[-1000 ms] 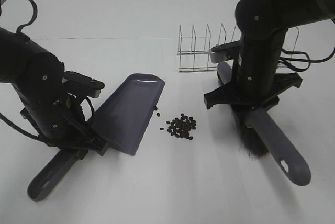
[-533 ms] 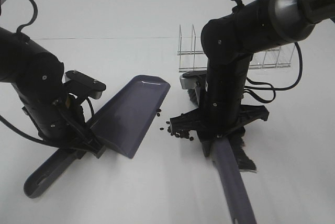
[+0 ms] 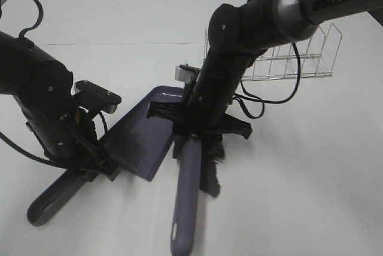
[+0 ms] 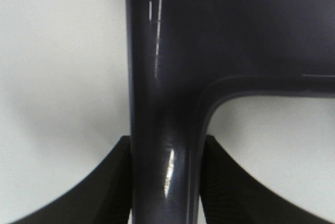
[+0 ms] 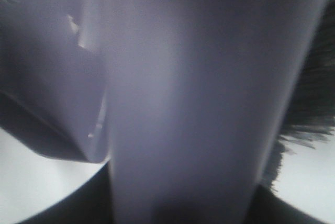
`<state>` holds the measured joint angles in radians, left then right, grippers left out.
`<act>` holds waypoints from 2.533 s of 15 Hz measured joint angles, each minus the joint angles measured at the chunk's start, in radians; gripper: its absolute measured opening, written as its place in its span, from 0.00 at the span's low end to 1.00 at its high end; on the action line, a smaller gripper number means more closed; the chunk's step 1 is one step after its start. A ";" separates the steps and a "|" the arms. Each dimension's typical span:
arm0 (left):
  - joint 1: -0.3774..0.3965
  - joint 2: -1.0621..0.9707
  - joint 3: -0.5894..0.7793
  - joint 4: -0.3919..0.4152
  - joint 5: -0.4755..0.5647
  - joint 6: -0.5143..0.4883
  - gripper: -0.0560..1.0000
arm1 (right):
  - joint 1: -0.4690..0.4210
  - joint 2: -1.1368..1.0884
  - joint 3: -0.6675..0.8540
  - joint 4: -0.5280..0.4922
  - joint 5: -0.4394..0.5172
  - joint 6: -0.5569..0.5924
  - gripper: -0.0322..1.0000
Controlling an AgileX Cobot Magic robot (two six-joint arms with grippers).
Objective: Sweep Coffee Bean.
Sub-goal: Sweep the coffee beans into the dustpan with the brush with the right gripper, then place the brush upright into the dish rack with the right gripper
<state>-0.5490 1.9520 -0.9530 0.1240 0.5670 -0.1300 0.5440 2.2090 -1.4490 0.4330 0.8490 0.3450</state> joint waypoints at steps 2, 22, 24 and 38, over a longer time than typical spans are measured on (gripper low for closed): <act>0.000 0.000 0.000 0.000 0.000 0.000 0.35 | 0.000 0.031 -0.101 0.074 0.008 -0.022 0.31; 0.000 0.000 0.000 -0.007 -0.001 0.004 0.35 | 0.003 -0.097 -0.177 -0.527 0.370 -0.038 0.31; 0.000 0.000 0.000 -0.008 -0.001 0.004 0.35 | 0.003 -0.097 -0.177 -0.528 0.370 -0.038 0.31; 0.000 0.002 0.000 -0.181 -0.009 0.007 0.35 | -0.082 -0.300 0.015 -0.515 0.371 -0.100 0.31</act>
<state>-0.5490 1.9540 -0.9530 -0.0570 0.5580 -0.1230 0.4620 1.9090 -1.4340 -0.0820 1.2200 0.2450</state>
